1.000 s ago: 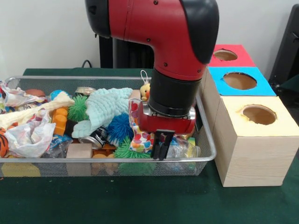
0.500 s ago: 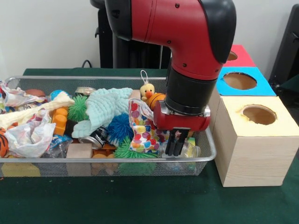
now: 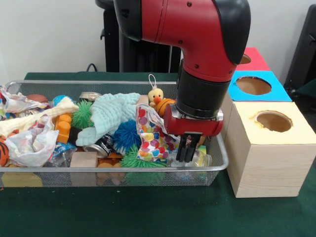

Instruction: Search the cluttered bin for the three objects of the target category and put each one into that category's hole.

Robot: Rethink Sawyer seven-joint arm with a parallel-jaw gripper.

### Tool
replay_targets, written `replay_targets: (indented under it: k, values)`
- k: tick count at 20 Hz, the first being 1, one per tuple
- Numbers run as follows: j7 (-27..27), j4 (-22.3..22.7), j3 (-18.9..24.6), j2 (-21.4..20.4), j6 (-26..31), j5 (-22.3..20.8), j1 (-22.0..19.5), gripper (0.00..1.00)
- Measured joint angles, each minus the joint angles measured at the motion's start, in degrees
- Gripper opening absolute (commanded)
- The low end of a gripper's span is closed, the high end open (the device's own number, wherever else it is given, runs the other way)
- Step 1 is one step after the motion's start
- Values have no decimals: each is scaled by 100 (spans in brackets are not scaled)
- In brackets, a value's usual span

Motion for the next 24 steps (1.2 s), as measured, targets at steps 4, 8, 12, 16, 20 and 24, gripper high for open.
replay_targets:
  k: [4,8,12,16,20,24]
  values:
    - [0,81,0,-51,-127,1,-1,0]
    - [0,218,-1,-113,-334,0,0,0]
    - [0,290,-2,-131,-457,0,2,0]
    - [0,291,-2,-131,-457,1,2,0]
    - [0,290,-10,-131,-471,1,16,0]
    - [0,291,-41,-130,-529,0,59,0]
